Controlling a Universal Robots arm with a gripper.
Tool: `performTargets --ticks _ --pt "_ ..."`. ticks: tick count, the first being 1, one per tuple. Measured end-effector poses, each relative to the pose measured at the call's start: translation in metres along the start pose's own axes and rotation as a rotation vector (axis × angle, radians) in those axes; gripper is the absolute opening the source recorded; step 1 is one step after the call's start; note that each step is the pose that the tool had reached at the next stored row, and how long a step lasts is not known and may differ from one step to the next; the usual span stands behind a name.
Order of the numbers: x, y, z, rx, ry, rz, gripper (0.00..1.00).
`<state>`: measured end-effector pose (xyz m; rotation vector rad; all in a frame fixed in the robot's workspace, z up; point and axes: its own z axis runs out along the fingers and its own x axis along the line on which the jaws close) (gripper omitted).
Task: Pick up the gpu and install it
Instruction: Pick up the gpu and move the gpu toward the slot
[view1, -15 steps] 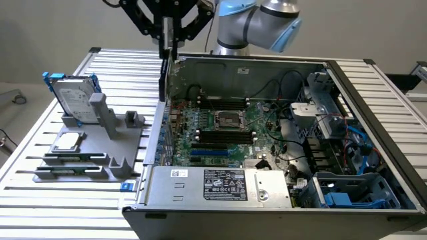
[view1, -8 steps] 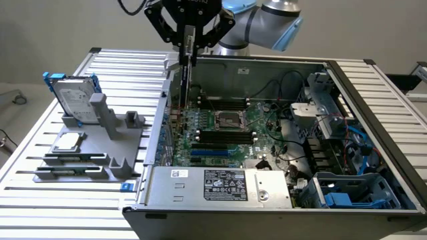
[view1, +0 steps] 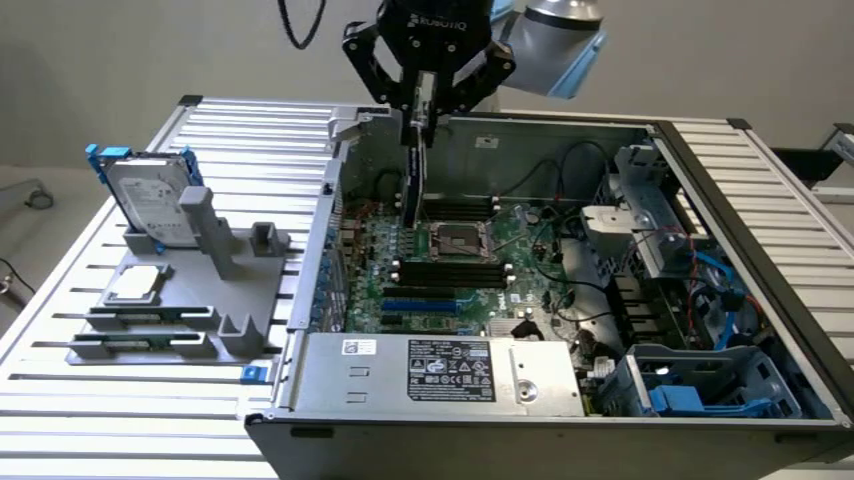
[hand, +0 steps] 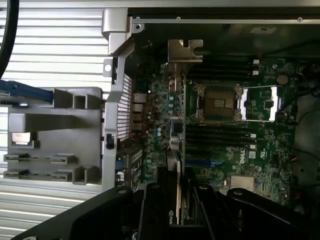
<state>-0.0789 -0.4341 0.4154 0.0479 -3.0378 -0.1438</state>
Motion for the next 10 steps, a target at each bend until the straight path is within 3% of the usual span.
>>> performTargets --ticks 10 --pt "-0.047 -0.0029 0.0134 0.0001 0.0001 0.0 0.26"
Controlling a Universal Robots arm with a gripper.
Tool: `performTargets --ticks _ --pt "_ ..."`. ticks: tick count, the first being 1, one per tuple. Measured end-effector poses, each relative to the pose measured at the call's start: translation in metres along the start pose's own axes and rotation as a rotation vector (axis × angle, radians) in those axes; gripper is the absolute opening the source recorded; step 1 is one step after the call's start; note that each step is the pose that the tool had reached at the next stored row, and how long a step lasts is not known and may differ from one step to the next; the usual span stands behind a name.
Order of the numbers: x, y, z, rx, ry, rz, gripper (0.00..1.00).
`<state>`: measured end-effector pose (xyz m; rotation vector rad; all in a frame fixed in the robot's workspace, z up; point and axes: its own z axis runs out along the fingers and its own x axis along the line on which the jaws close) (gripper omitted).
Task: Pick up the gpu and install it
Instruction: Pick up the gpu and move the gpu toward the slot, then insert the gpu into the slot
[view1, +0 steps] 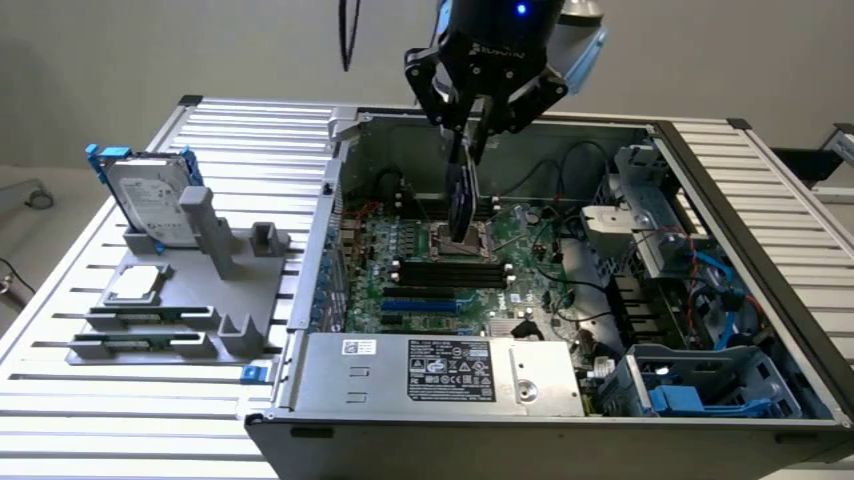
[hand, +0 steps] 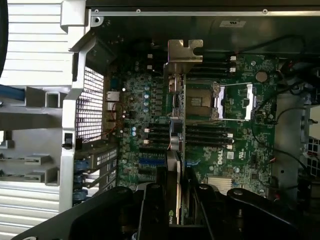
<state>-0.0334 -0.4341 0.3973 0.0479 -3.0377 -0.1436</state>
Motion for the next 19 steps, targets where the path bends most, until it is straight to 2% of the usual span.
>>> performTargets --ticks 2,3,19 --pt "-0.0033 -0.0004 0.0024 -0.0002 0.0009 0.0 0.26" --pt "-0.0034 -0.0004 0.0023 -0.0003 0.0054 0.001 0.26" --pt "-0.0034 -0.0005 0.0024 -0.0008 0.0054 0.001 0.26"
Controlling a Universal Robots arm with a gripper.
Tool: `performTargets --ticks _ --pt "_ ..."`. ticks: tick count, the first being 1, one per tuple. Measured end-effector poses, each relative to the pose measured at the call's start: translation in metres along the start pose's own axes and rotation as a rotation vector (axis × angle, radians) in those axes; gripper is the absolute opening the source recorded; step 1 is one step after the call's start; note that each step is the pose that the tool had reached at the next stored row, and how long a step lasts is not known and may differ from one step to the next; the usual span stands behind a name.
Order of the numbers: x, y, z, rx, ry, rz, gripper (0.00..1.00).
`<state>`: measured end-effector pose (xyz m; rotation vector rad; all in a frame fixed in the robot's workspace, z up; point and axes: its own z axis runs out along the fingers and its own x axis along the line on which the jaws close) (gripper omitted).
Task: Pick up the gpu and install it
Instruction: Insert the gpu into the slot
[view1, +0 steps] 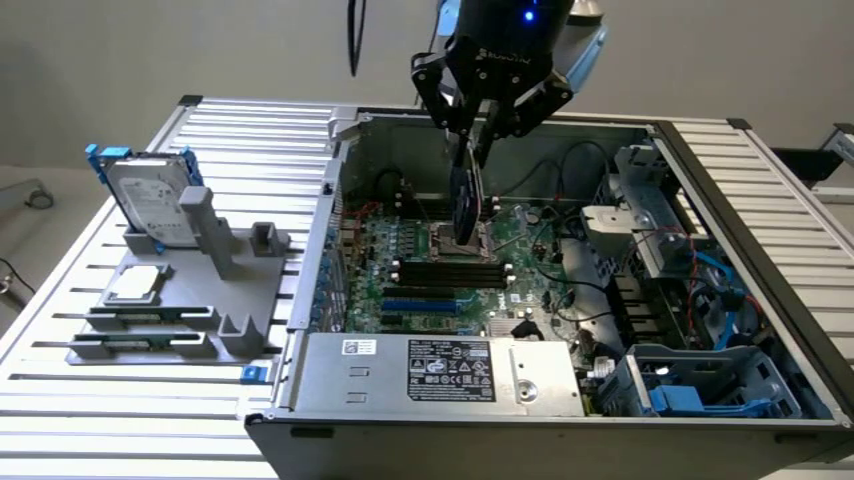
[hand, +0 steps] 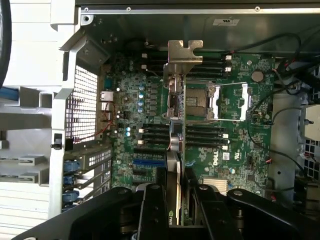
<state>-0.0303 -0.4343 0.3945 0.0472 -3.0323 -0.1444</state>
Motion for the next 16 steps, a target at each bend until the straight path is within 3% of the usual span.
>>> performTargets --ticks 5,7,9,11,16 --pt "0.0 0.0001 0.0002 -0.0001 0.0 0.0 0.26" --pt "-0.0002 0.0001 0.0015 0.0004 -0.0076 -0.005 0.26" --pt "-0.0003 0.0001 0.0022 0.0025 -0.013 -0.034 0.26" --pt "-0.0004 0.0 0.0032 0.0054 -0.0147 -0.067 0.26" --pt "-0.0007 -0.0004 0.0069 0.0122 -0.0129 -0.157 0.26"
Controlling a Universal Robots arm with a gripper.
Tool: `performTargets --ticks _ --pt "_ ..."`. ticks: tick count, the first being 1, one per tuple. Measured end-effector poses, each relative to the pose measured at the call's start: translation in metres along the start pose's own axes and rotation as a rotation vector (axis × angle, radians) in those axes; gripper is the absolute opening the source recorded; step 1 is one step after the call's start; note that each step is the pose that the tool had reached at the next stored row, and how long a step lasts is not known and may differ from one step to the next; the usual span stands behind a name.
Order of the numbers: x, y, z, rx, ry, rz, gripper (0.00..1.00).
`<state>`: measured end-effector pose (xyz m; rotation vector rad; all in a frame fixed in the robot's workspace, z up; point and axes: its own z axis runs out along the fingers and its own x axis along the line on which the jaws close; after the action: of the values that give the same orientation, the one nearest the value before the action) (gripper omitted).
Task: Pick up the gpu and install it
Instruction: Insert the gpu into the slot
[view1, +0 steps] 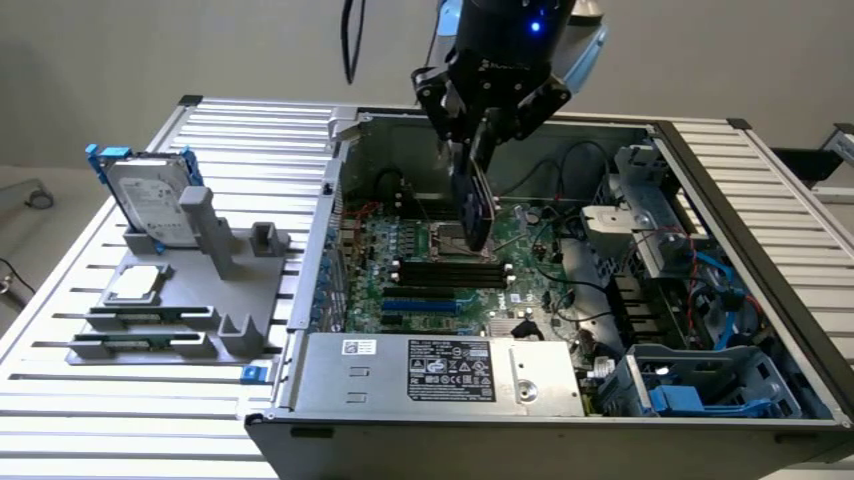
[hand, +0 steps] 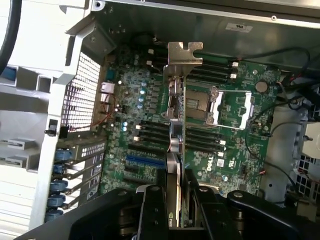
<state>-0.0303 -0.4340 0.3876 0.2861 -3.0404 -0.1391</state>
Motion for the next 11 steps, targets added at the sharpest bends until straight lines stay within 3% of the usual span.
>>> performTargets --ticks 11 --pt "-0.0007 -0.0009 0.0095 0.01 0.0104 -0.201 0.26"
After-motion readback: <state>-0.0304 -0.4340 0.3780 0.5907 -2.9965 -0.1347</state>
